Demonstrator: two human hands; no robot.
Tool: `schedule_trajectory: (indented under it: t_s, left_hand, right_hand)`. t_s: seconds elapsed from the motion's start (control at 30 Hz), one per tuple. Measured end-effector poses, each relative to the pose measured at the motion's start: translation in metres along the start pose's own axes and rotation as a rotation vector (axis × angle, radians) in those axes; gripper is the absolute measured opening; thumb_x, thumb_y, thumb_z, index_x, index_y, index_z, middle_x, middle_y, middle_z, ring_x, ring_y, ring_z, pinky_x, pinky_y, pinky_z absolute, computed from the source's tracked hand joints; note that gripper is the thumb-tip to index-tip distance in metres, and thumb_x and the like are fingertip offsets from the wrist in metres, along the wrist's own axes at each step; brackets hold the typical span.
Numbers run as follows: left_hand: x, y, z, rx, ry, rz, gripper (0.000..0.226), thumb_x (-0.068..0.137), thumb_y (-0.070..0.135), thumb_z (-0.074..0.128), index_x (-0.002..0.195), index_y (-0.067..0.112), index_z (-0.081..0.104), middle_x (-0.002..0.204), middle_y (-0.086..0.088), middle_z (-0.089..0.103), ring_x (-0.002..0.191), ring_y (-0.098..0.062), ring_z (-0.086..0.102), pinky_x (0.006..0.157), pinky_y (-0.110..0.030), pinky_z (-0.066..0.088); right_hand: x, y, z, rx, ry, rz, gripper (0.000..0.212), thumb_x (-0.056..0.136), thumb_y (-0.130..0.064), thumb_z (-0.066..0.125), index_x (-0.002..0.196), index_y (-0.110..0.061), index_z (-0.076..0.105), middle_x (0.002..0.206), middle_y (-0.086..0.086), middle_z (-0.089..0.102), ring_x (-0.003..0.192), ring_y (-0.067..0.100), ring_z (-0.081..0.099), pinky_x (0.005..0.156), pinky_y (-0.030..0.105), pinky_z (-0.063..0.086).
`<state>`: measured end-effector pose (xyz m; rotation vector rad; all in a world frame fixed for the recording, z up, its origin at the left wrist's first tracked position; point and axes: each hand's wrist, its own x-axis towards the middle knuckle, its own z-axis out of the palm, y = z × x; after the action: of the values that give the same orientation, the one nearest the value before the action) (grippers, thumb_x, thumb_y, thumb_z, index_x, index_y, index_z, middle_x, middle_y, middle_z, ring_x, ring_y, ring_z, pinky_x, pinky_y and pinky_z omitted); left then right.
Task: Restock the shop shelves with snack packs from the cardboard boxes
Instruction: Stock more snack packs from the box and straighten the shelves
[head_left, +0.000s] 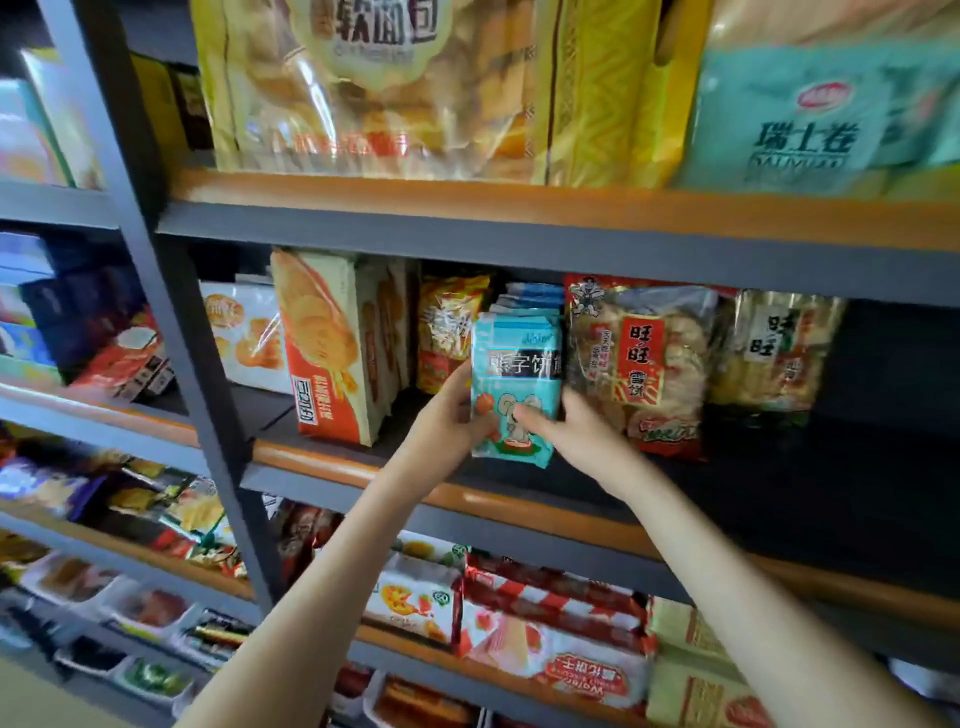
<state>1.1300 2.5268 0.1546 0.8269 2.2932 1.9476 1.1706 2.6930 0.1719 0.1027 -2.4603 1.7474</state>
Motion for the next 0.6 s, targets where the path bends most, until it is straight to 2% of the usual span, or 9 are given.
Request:
schedule_trajectory:
  t_s: [0.1, 0.13, 0.2, 0.23, 0.3, 0.37, 0.43, 0.5, 0.6]
  left_hand:
    - [0.016, -0.012, -0.004, 0.06, 0.031, 0.007, 0.06, 0.09, 0.001, 0.059, 0.138, 0.032, 0.042, 0.12, 0.004, 0.065, 0.104, -0.016, 0.066, 0.089, -0.041, 0.055]
    - [0.02, -0.016, -0.006, 0.086, 0.031, 0.012, 0.061, 0.09, 0.001, 0.059, 0.139, 0.033, 0.041, 0.12, 0.005, 0.064, 0.102, -0.013, 0.066, 0.086, -0.037, 0.056]
    - [0.025, -0.02, -0.011, 0.16, 0.03, 0.013, 0.059, 0.091, 0.003, 0.059, 0.139, 0.031, 0.04, 0.12, 0.006, 0.063, 0.101, -0.008, 0.065, 0.078, -0.021, 0.055]
    - [0.027, -0.023, -0.013, 0.201, 0.036, 0.008, 0.057, 0.092, 0.006, 0.059, 0.14, 0.029, 0.04, 0.119, 0.006, 0.063, 0.101, -0.007, 0.064, 0.074, -0.015, 0.053]
    - [0.029, -0.029, -0.017, 0.247, 0.078, -0.008, 0.054, 0.092, 0.013, 0.062, 0.14, 0.024, 0.041, 0.115, 0.006, 0.064, 0.095, -0.003, 0.063, 0.067, -0.008, 0.049]
    - [0.031, -0.032, -0.017, 0.27, 0.122, -0.018, 0.049, 0.092, 0.019, 0.064, 0.137, 0.019, 0.045, 0.107, 0.003, 0.066, 0.085, 0.0, 0.061, 0.062, -0.005, 0.047]
    - [0.032, -0.032, -0.018, 0.312, 0.095, -0.007, 0.045, 0.092, 0.022, 0.063, 0.134, 0.016, 0.048, 0.106, 0.0, 0.068, 0.086, -0.007, 0.065, 0.06, -0.006, 0.048]
    - [0.035, -0.031, -0.02, 0.391, 0.032, 0.005, 0.042, 0.093, 0.025, 0.062, 0.132, 0.016, 0.05, 0.112, -0.001, 0.068, 0.094, -0.012, 0.066, 0.062, -0.009, 0.048]
    - [0.041, -0.031, -0.025, 0.493, -0.045, 0.005, 0.038, 0.092, 0.024, 0.062, 0.127, 0.014, 0.053, 0.117, -0.002, 0.067, 0.101, -0.014, 0.064, 0.066, -0.012, 0.044]
  right_hand:
    - [0.012, 0.004, 0.003, -0.091, 0.028, -0.027, 0.043, 0.093, -0.026, 0.06, 0.133, -0.021, 0.047, 0.118, -0.014, 0.056, 0.104, 0.002, 0.056, 0.079, 0.012, 0.046]
    - [0.016, 0.007, 0.005, -0.13, 0.029, -0.026, 0.046, 0.092, -0.025, 0.062, 0.135, -0.02, 0.045, 0.124, -0.012, 0.056, 0.112, 0.005, 0.054, 0.088, 0.019, 0.047]
    - [0.025, 0.013, 0.008, -0.295, 0.045, -0.032, 0.057, 0.089, -0.023, 0.065, 0.14, -0.02, 0.041, 0.136, -0.004, 0.053, 0.124, 0.012, 0.051, 0.101, 0.031, 0.044]
    - [0.028, 0.015, 0.01, -0.388, 0.077, -0.043, 0.065, 0.088, -0.022, 0.067, 0.144, -0.019, 0.034, 0.14, -0.001, 0.051, 0.128, 0.015, 0.049, 0.104, 0.033, 0.042]
    - [0.029, 0.02, 0.017, -0.484, 0.204, -0.077, 0.091, 0.085, -0.02, 0.071, 0.152, -0.017, 0.009, 0.149, 0.004, 0.04, 0.133, 0.017, 0.043, 0.107, 0.034, 0.038]
    - [0.025, 0.022, 0.023, -0.537, 0.327, -0.148, 0.111, 0.081, -0.019, 0.074, 0.152, -0.022, -0.011, 0.156, 0.008, 0.022, 0.14, 0.018, 0.029, 0.111, 0.035, 0.03]
    - [0.019, 0.024, 0.027, -0.784, 0.391, -0.245, 0.121, 0.076, -0.024, 0.079, 0.149, -0.028, -0.018, 0.158, 0.009, 0.007, 0.145, 0.022, 0.01, 0.115, 0.037, 0.016]
    - [0.017, 0.025, 0.027, -1.061, 0.394, -0.345, 0.122, 0.073, -0.032, 0.08, 0.151, -0.026, -0.013, 0.159, 0.01, -0.004, 0.146, 0.026, -0.006, 0.115, 0.044, 0.006]
    - [0.022, 0.019, 0.026, -1.216, 0.25, -0.324, 0.111, 0.08, -0.035, 0.075, 0.153, -0.02, -0.007, 0.153, 0.001, -0.028, 0.139, 0.018, -0.032, 0.115, 0.048, 0.001]
